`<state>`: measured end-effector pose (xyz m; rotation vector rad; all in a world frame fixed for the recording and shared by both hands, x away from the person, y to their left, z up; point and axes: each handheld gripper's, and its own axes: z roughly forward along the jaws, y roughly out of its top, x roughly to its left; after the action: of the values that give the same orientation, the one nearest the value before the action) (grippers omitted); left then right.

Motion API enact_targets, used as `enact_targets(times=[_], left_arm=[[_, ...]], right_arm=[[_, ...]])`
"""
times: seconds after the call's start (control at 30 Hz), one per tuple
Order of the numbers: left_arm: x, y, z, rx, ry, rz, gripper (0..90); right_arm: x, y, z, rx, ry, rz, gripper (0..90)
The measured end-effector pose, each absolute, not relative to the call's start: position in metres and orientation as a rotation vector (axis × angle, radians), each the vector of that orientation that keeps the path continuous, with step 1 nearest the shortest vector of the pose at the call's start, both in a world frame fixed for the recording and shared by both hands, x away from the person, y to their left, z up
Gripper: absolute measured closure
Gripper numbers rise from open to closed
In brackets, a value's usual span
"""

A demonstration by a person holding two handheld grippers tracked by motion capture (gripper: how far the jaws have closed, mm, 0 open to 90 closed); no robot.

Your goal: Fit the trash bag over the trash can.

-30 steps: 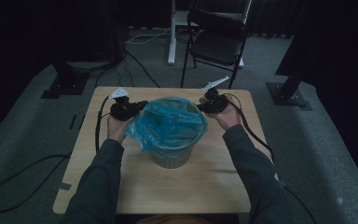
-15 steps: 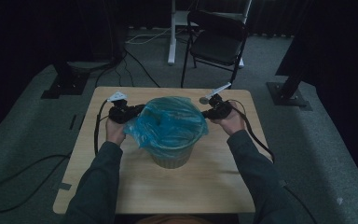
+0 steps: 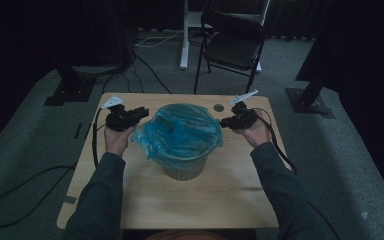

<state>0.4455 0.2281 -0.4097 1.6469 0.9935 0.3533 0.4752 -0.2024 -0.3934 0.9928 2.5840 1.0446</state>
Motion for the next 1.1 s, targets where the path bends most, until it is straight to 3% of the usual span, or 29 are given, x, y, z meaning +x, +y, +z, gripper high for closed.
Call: enact_targets(times=[0.13,0.67,1.1], left_arm=[[0.434,0.228,-0.399,1.649,0.955,0.366,66.4],[0.385,0.216,-0.379,1.733,0.824,0.375,62.6],[0.361,0.222,-0.394,1.763,0.820,0.359,61.9]], right_arm=[[0.468,-0.205,-0.381,0.968,2.551,1.094,70.1],[0.443,-0.189,-0.342,0.836,2.500,1.208,67.5],[0.444,-0.173,-0.348,0.815,2.571,1.175,67.0]])
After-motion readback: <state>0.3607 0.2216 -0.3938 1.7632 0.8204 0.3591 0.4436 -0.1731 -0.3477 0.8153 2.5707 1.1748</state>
